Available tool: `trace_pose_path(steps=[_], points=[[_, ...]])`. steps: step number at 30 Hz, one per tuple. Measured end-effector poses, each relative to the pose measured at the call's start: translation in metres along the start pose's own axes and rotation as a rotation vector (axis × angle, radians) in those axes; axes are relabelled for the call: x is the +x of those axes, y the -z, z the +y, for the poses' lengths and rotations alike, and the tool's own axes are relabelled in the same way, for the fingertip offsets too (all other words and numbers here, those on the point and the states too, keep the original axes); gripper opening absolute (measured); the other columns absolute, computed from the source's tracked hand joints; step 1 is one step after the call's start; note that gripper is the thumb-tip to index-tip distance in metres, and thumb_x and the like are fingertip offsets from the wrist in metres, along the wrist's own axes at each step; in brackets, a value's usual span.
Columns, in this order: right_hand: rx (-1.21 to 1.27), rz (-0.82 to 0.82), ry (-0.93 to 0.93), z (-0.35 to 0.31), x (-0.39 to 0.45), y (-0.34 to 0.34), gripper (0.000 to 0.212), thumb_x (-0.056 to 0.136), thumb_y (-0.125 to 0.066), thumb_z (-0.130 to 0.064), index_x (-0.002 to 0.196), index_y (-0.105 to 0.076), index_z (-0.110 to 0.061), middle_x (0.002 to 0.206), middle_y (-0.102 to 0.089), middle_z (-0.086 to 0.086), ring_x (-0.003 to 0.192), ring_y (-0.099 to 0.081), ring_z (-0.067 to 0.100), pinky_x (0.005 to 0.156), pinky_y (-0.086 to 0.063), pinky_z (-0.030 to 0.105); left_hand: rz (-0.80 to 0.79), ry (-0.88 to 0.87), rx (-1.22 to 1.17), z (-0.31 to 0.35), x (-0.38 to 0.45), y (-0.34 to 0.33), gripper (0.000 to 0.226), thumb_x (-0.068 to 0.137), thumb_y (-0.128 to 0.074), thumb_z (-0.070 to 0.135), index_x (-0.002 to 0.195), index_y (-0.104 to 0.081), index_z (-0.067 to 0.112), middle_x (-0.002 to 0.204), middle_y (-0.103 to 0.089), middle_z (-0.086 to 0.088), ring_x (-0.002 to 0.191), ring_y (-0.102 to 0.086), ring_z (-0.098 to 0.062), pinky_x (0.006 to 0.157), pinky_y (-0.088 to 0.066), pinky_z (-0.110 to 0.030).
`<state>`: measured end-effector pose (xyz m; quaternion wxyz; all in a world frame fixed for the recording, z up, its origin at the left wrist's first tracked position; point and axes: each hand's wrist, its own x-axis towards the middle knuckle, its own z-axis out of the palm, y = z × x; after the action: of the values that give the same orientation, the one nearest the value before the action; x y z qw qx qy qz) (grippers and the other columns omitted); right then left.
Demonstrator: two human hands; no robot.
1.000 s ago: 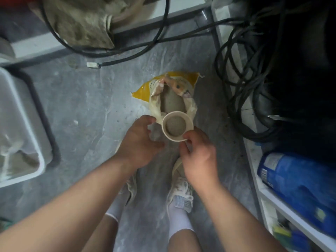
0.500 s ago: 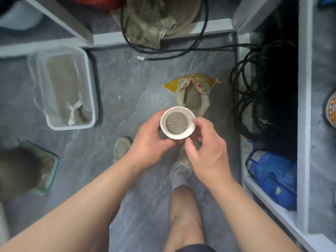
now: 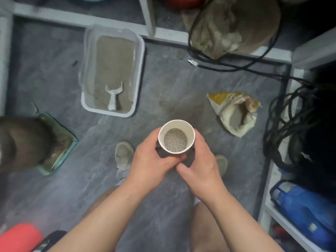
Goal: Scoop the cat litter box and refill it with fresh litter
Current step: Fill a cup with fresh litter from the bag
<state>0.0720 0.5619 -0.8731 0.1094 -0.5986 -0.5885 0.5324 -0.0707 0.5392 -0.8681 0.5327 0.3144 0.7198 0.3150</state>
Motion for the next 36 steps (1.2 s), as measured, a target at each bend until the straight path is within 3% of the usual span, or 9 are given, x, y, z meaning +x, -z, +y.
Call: trace_pose_path(steps=[7, 10, 12, 17, 21, 25, 29, 33, 36], points=[[0.007, 0.031, 0.02, -0.087, 0.026, -0.096, 0.08, 0.068, -0.069, 0.0, 0.133, -0.046, -0.04, 0.129, -0.056, -0.025, 0.121, -0.056, 0.002, 0.1, -0.047, 0.024, 0.001, 0.042, -0.061, -0.002, 0.013, 0.129, 0.063, 0.067, -0.091, 0.018, 0.119, -0.062, 0.039, 0.108, -0.071, 0.022, 0.105, -0.065, 0.001, 0.094, -0.051, -0.027], [-0.016, 0.07, 0.019, -0.122, 0.038, -0.124, 0.086, 0.068, -0.065, 0.0, 0.124, -0.04, -0.061, 0.124, -0.055, -0.032, 0.117, -0.055, -0.005, 0.096, -0.044, 0.014, -0.081, 0.033, -0.104, 0.003, 0.026, 0.178, 0.068, 0.066, -0.093, 0.017, 0.125, -0.062, 0.034, 0.112, -0.072, 0.018, 0.107, -0.065, 0.001, 0.092, -0.048, -0.017], [-0.011, 0.095, 0.015, -0.137, 0.046, -0.139, 0.086, 0.071, -0.069, -0.005, 0.12, -0.036, -0.068, 0.123, -0.054, -0.033, 0.116, -0.056, -0.004, 0.096, -0.046, 0.018, -0.155, 0.041, -0.117, 0.0, 0.038, 0.207, 0.073, 0.063, -0.094, 0.023, 0.128, -0.06, 0.032, 0.117, -0.071, 0.015, 0.112, -0.065, -0.003, 0.097, -0.05, -0.025], [0.051, 0.157, -0.045, -0.144, 0.073, -0.162, 0.067, 0.073, -0.082, -0.018, 0.12, -0.047, -0.051, 0.116, -0.062, -0.026, 0.108, -0.061, -0.004, 0.092, -0.05, 0.022, -0.226, 0.195, -0.027, -0.028, 0.09, 0.258, 0.072, 0.059, -0.085, 0.038, 0.126, -0.057, 0.04, 0.13, -0.062, 0.018, 0.117, -0.061, 0.0, 0.101, -0.052, -0.038], [0.086, 0.197, -0.091, -0.135, 0.1, -0.168, 0.061, 0.075, -0.083, -0.02, 0.114, -0.046, -0.05, 0.11, -0.064, -0.024, 0.1, -0.059, -0.015, 0.084, -0.045, 0.007, -0.077, 0.327, 0.169, -0.054, 0.135, 0.275, 0.044, 0.082, -0.071, 0.024, 0.124, -0.062, 0.031, 0.12, -0.065, 0.011, 0.111, -0.062, -0.007, 0.091, -0.048, -0.024], [0.129, 0.193, -0.125, -0.131, 0.125, -0.167, 0.056, 0.076, -0.082, -0.019, 0.104, -0.046, -0.051, 0.103, -0.061, -0.03, 0.096, -0.057, -0.02, 0.08, -0.042, 0.005, 0.034, 0.433, 0.241, -0.07, 0.162, 0.274, 0.037, 0.087, -0.068, 0.02, 0.123, -0.061, 0.018, 0.111, -0.066, -0.002, 0.101, -0.063, -0.019, 0.075, -0.047, -0.024], [0.147, 0.197, -0.102, -0.127, 0.152, -0.167, 0.06, 0.076, -0.082, -0.018, 0.119, -0.046, -0.04, 0.1, -0.059, -0.032, 0.09, -0.054, -0.026, 0.074, -0.04, -0.001, 0.107, 0.443, 0.338, -0.086, 0.203, 0.266, 0.014, 0.083, -0.071, 0.026, 0.093, -0.067, 0.017, 0.092, -0.07, -0.005, 0.092, -0.066, -0.025, 0.075, -0.052, -0.033], [0.229, 0.243, -0.093, -0.108, 0.177, -0.186, 0.062, 0.078, -0.081, -0.012, 0.128, -0.048, -0.029, 0.102, -0.061, -0.028, 0.093, -0.056, -0.024, 0.074, -0.042, 0.0, 0.075, 0.445, 0.451, -0.117, 0.244, 0.251, 0.034, 0.079, -0.072, 0.037, 0.099, -0.065, 0.011, 0.097, -0.069, -0.003, 0.087, -0.062, -0.023, 0.062, -0.043, -0.026], [0.257, 0.286, -0.097, -0.085, 0.193, -0.208, 0.064, 0.077, -0.082, -0.009, 0.125, -0.048, -0.034, 0.107, -0.065, -0.024, 0.098, -0.062, -0.016, 0.078, -0.046, 0.005, 0.003, 0.374, 0.569, -0.15, 0.267, 0.234, 0.042, 0.089, -0.069, 0.039, 0.115, -0.06, 0.006, 0.11, -0.061, -0.006, 0.107, -0.059, -0.025, 0.075, -0.038, -0.025]])
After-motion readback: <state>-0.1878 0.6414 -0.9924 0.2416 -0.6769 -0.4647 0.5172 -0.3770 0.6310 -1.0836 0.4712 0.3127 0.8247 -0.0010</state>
